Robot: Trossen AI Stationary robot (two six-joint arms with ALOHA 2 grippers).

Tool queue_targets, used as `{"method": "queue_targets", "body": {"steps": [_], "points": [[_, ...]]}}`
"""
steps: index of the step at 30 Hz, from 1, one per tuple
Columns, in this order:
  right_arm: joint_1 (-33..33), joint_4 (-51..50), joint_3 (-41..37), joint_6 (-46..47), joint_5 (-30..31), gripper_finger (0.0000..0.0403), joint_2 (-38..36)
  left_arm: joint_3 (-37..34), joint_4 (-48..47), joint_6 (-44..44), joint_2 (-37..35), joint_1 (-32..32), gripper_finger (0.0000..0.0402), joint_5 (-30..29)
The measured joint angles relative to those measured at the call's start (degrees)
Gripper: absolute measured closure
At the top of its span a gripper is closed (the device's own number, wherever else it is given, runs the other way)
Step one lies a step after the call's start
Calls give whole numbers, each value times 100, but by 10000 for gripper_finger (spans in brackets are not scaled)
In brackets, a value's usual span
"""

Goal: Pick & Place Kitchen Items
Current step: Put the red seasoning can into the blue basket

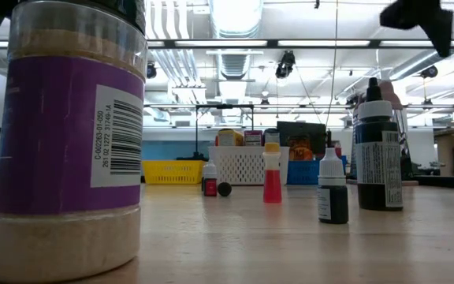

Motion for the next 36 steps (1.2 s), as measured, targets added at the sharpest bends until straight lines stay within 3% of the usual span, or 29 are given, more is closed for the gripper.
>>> {"method": "queue_targets", "body": {"steps": [13,19,26,36], "points": [[268,1616,-1170,-145,-289,100,5,0,2,-2,0,0,195,-35],[297,1792,-1545,-284,-342,88,102,0,2,20,0,0,195,-39],[396,1842,-1402,-401,-533,85,632,0,2,27,0,0,195,-42],[532,1826,-1333,-468,-584,116,1387,0,0,37,0,0,195,-40]]}}
